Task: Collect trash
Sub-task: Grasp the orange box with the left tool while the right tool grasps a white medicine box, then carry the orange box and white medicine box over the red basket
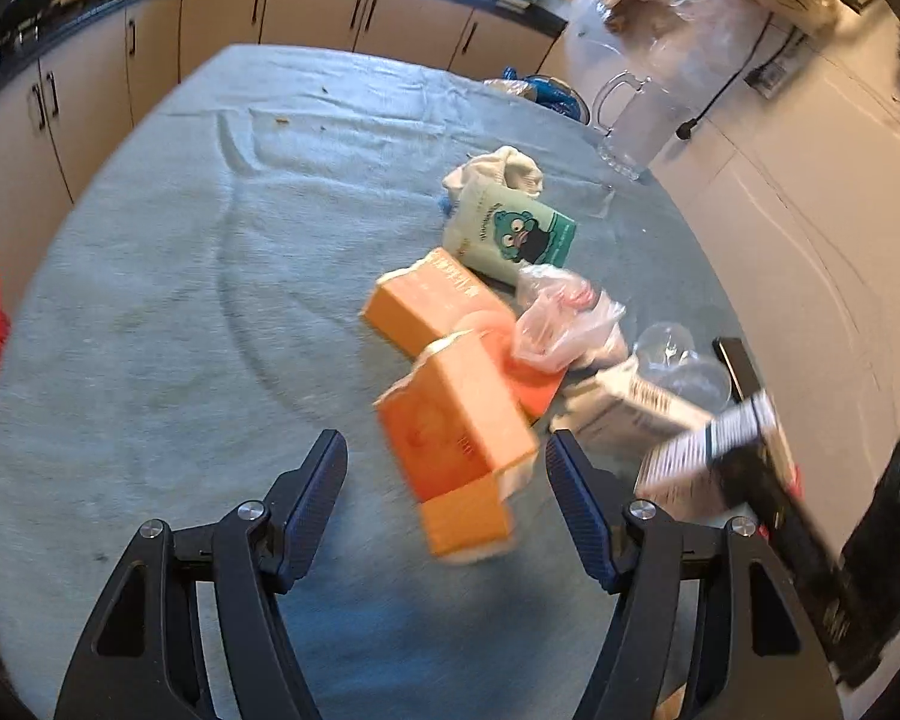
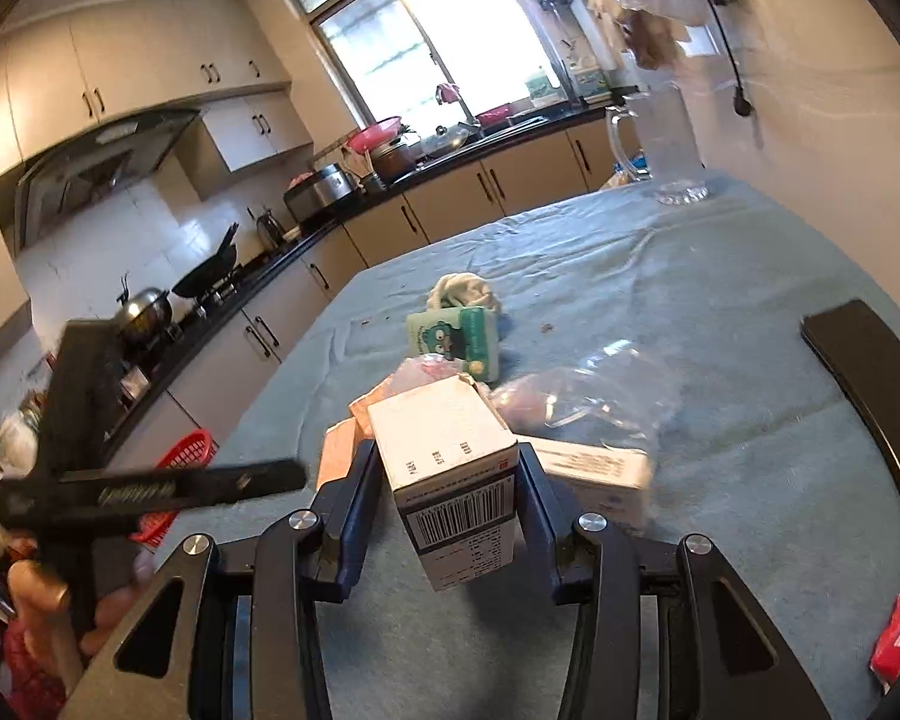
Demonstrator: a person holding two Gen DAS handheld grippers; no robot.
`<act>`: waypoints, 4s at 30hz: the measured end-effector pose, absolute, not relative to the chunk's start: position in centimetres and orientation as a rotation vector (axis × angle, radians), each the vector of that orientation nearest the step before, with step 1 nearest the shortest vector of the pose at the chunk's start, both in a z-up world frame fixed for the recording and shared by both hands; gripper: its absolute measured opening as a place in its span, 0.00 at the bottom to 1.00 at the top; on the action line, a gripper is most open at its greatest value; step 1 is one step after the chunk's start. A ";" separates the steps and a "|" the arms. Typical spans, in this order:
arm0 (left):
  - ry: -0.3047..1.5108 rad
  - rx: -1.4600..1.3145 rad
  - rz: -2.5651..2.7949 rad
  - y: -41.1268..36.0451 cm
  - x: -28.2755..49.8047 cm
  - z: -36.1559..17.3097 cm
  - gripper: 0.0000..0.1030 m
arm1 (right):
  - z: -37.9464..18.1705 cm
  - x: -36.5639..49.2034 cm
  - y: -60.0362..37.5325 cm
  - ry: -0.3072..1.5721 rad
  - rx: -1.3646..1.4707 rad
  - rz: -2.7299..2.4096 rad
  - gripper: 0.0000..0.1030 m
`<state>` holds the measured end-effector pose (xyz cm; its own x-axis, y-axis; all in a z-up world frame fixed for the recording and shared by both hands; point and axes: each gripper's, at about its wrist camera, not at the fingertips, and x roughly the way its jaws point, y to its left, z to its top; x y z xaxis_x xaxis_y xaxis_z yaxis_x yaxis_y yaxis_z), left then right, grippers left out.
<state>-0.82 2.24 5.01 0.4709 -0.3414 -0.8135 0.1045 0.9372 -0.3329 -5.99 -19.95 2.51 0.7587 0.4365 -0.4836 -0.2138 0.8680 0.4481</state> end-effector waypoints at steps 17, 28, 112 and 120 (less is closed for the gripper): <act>1.051 -0.016 -0.153 -0.2 0.1 4.1 0.42 | 2.0 -6.9 -21.2 0.600 0.422 0.423 0.46; 0.995 -0.057 -0.167 3.7 -0.3 2.4 0.28 | 1.7 -6.8 -18.9 0.622 0.389 0.450 0.46; 0.631 -0.198 0.210 31.8 -12.0 7.8 0.22 | 7.9 -2.4 11.6 0.696 0.096 0.804 0.46; 0.658 -0.262 0.243 35.0 -10.6 6.1 0.22 | 7.2 -0.2 15.7 0.738 0.106 0.860 0.46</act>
<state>-10.57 34.96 6.12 0.7652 0.1390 -0.6286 -0.3034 0.9391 -0.1617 -0.25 15.71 7.16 0.4244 0.7210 -0.5478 -0.6507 0.6635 0.3691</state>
